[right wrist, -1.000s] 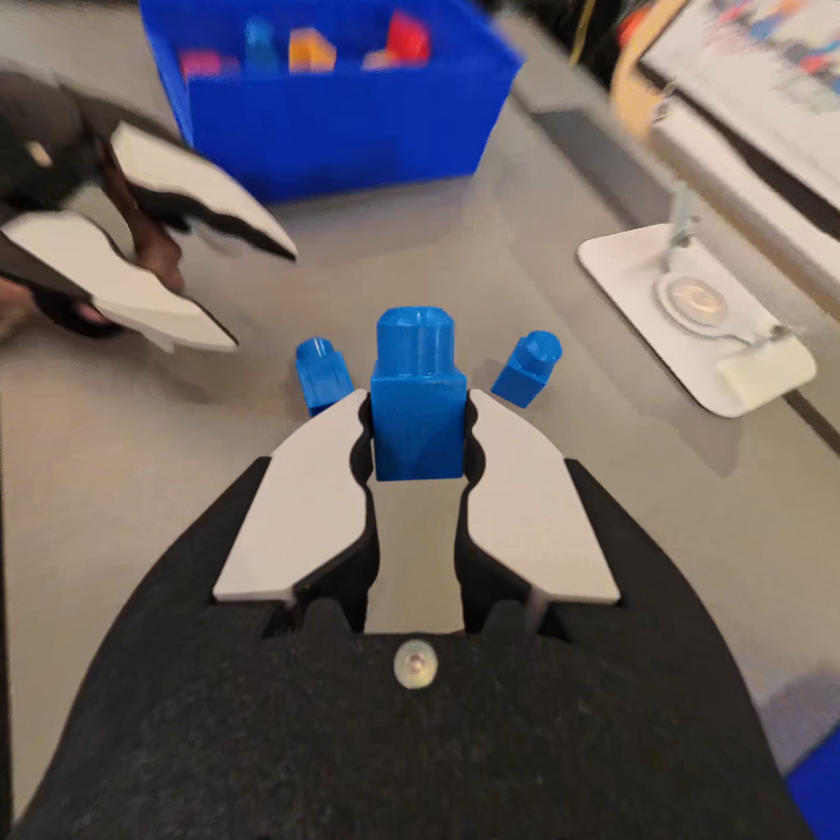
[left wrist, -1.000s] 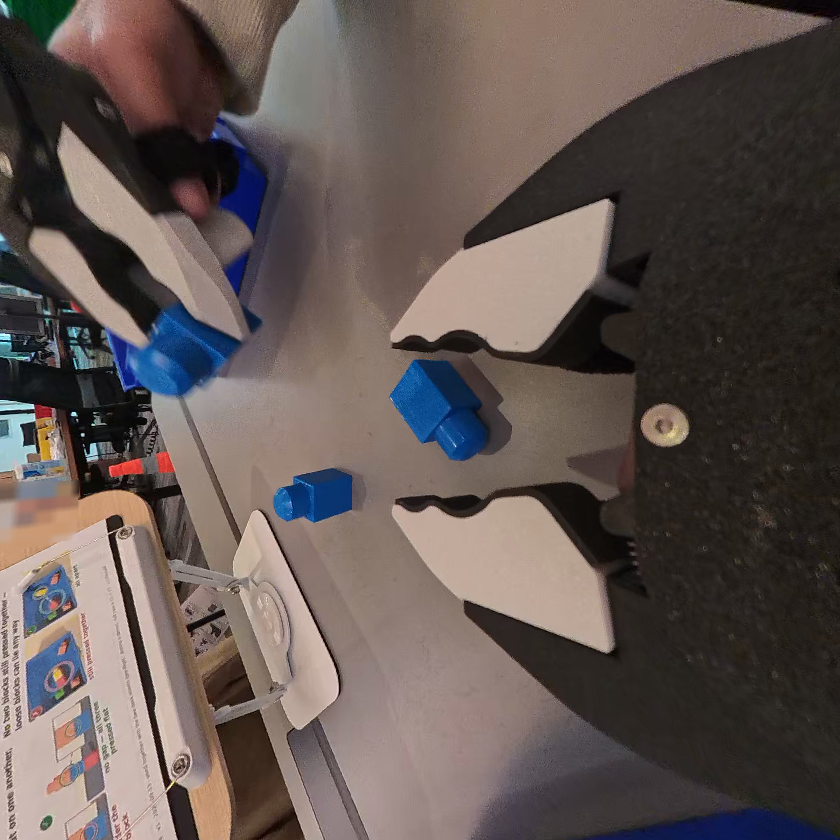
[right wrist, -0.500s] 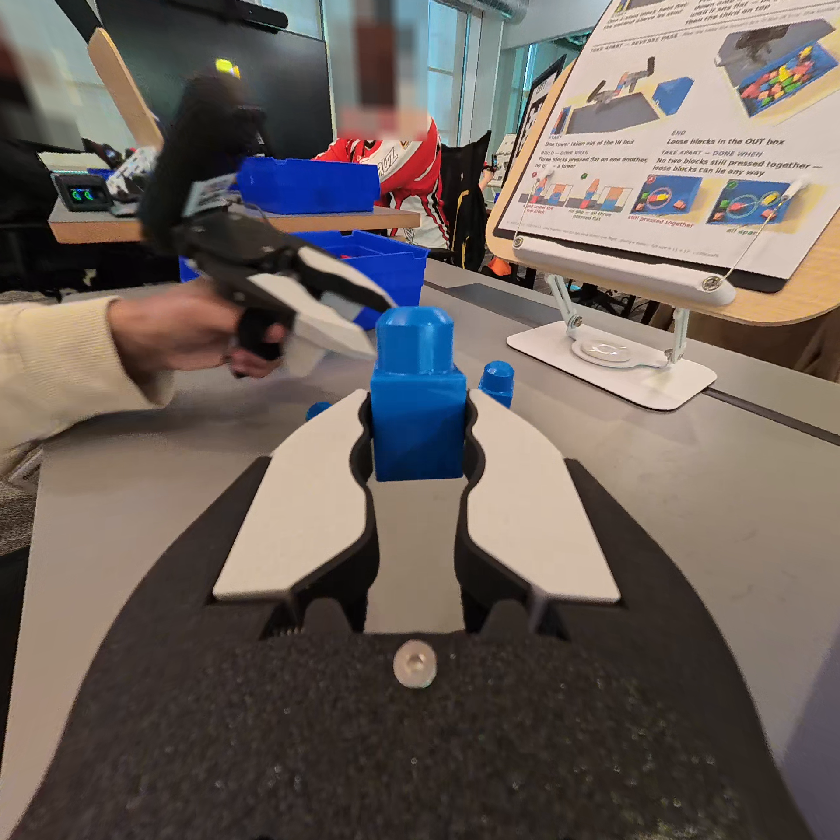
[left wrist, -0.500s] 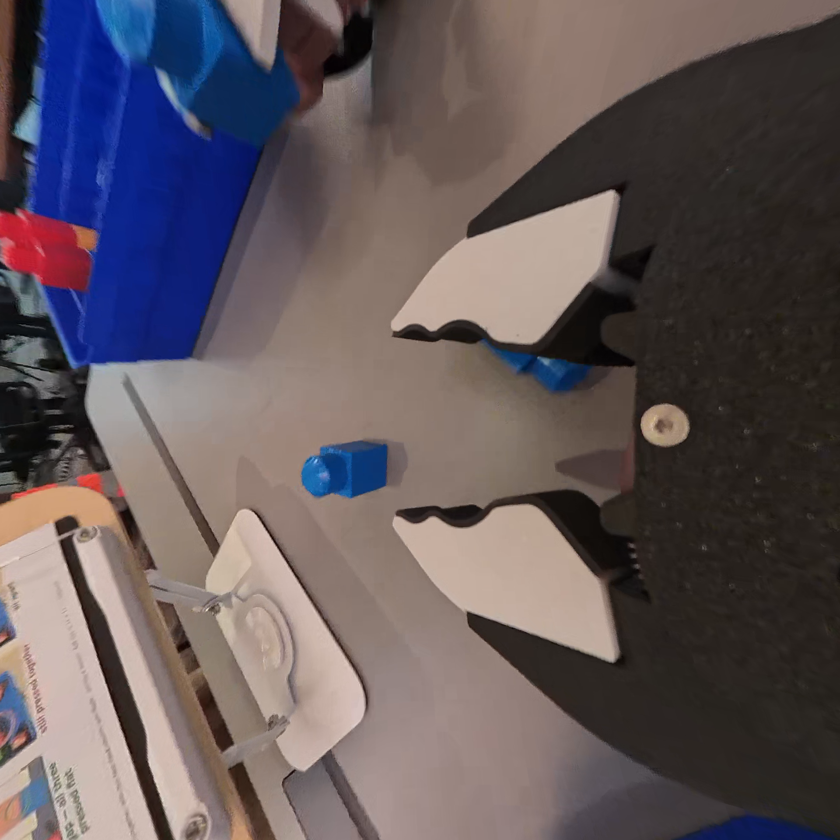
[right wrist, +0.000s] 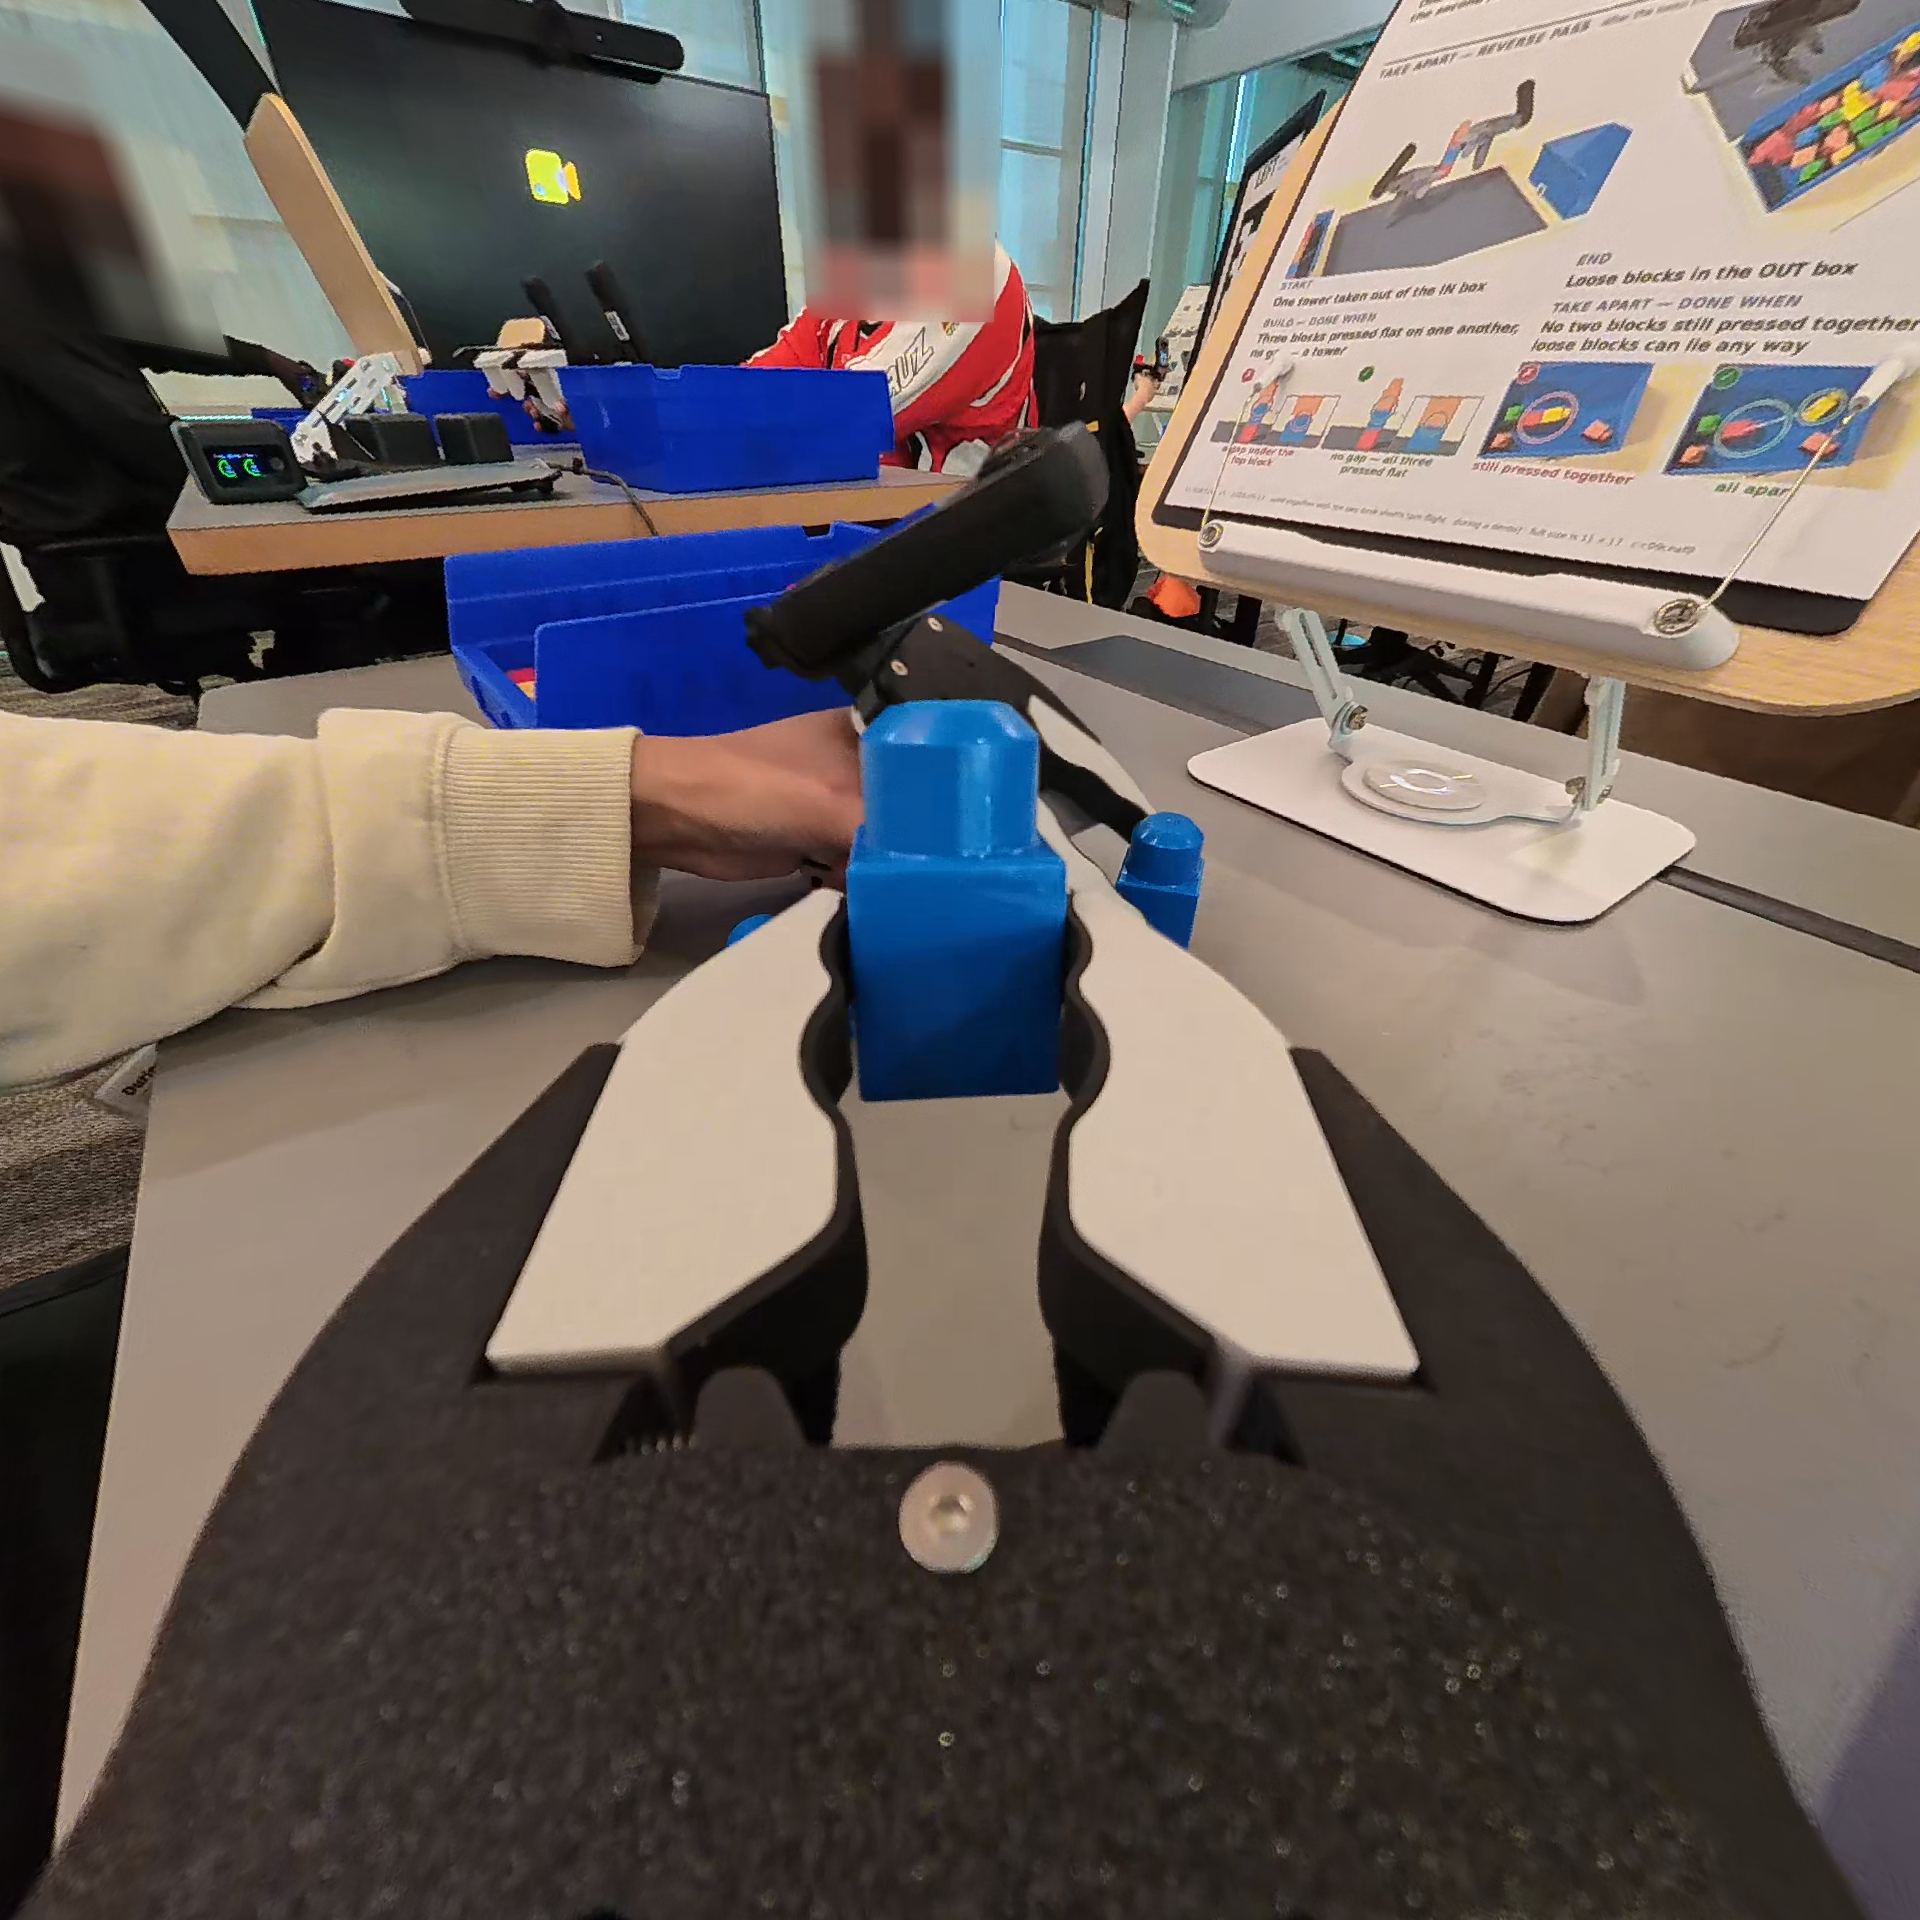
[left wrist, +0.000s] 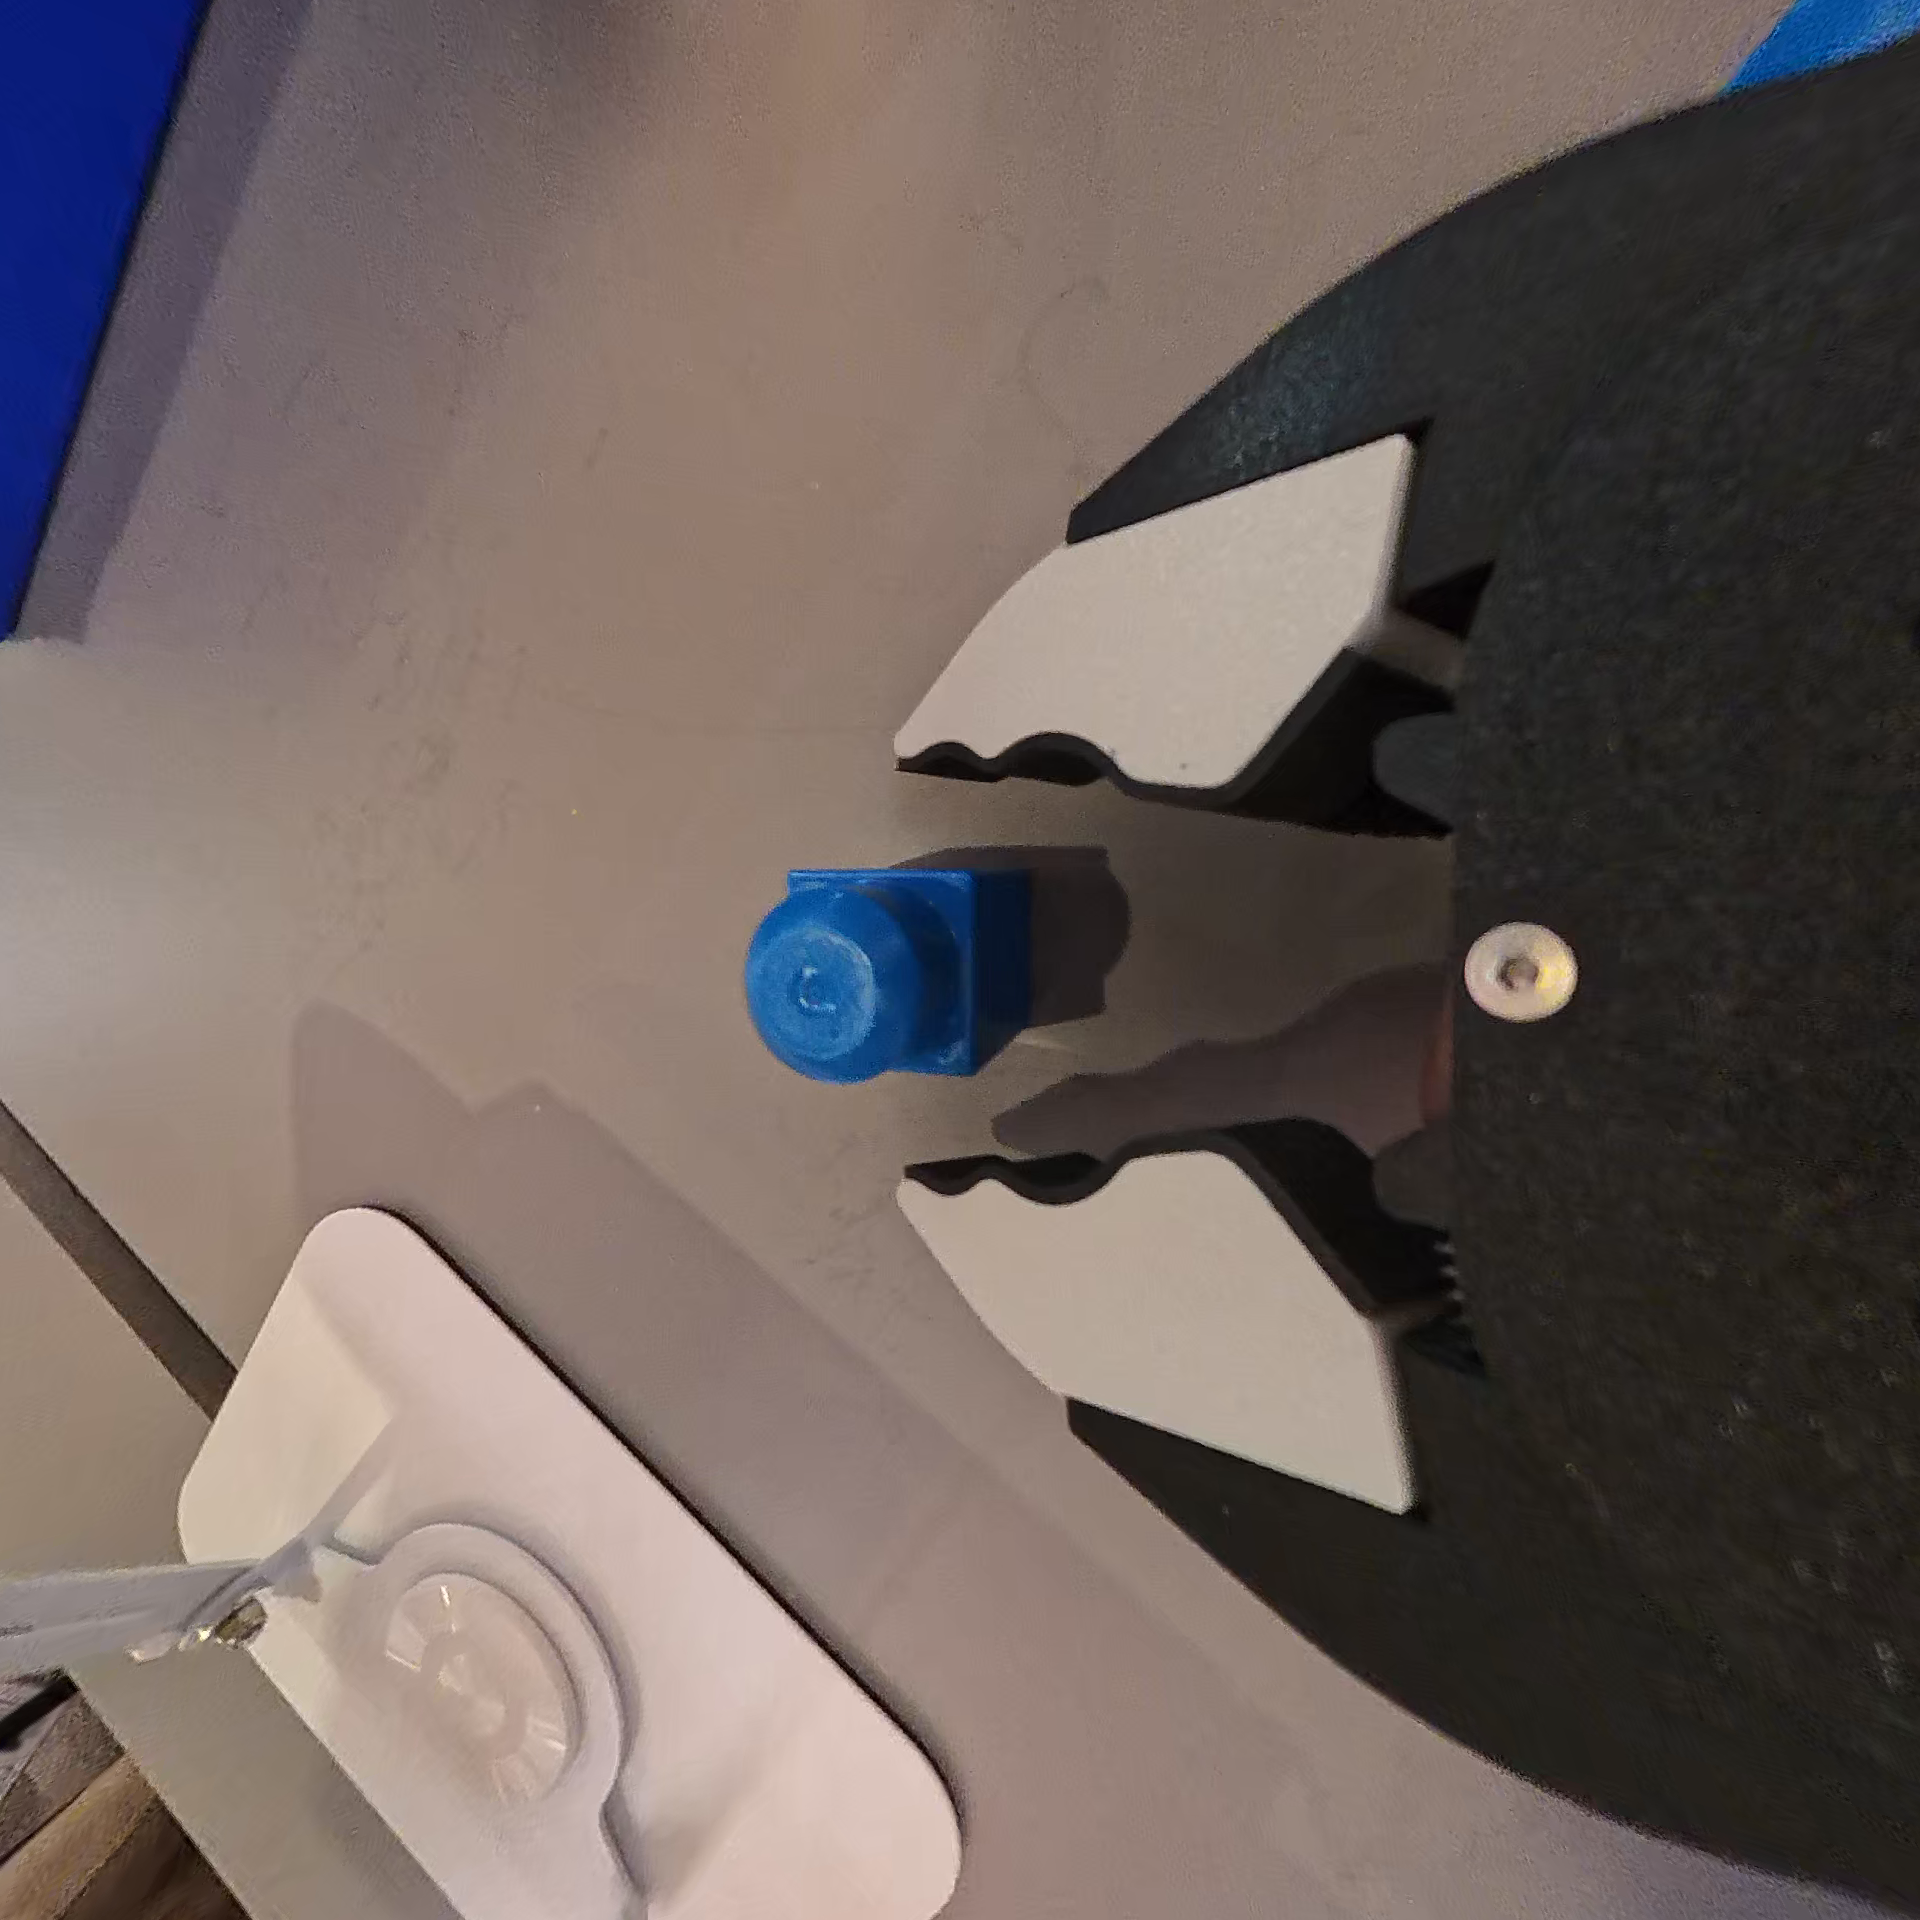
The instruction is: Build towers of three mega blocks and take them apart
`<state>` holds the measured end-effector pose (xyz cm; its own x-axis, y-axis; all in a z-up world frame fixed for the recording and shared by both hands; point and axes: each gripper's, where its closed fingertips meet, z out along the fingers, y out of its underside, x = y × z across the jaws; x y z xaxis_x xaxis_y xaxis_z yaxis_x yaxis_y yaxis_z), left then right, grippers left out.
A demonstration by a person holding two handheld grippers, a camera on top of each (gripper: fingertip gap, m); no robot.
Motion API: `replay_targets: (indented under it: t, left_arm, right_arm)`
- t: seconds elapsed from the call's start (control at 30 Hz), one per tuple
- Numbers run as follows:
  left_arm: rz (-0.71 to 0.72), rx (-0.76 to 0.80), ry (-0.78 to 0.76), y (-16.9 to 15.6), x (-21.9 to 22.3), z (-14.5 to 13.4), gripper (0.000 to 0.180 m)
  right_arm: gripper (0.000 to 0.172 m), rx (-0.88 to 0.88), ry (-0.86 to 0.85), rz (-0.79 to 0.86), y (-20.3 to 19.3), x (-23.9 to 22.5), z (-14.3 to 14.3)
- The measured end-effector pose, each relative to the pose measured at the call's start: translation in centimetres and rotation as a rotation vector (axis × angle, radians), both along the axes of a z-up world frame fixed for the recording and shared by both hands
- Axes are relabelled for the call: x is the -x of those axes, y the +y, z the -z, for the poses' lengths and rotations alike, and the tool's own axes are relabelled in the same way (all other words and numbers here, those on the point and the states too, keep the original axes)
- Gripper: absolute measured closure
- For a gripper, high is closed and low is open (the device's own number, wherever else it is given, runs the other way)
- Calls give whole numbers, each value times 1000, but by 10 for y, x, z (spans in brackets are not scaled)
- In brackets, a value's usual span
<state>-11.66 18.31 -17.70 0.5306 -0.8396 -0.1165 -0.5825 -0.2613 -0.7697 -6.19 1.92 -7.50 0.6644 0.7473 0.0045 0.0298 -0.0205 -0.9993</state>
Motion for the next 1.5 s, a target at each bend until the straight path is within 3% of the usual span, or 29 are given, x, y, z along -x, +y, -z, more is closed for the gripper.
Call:
replay_targets:
  t: [0.03,0.13,0.2,0.3,0.37,0.53,0.67,0.93,1.2,1.5]
  left_arm:
    - [3,-2,18,1,-1,2,111]
    - [54,84,48,-5,-9,12,143]
    - [36,113,32,-3,-8,12,144]
    - [119,111,-16,-19,-12,4,144]
    - [209,142,-54,-42,-13,-4,144]
    - [494,200,-242,-108,-13,-55,144]
    - [610,211,-299,-135,-16,-73,144]
    - [674,233,-207,-152,-23,-55,144]
    - [676,244,-222,-151,-21,-57,144]
    - [674,230,-204,-148,-16,-58,144]
  right_arm:
    - [136,0,-1,1,0,0,0]
    - [136,-5,-6,7,1,0,0]
    - [135,-5,-5,13,2,-2,0]
    - [136,4,17,12,3,-5,-1]
    - [136,14,39,10,3,-7,-3]
    - [136,37,133,-46,-1,-9,-12]
    - [136,68,176,-102,-3,-5,-19]
    - [135,148,150,-266,22,33,-41]
    - [135,214,30,-427,40,70,-28]
    - [135,236,13,-479,38,78,-17]
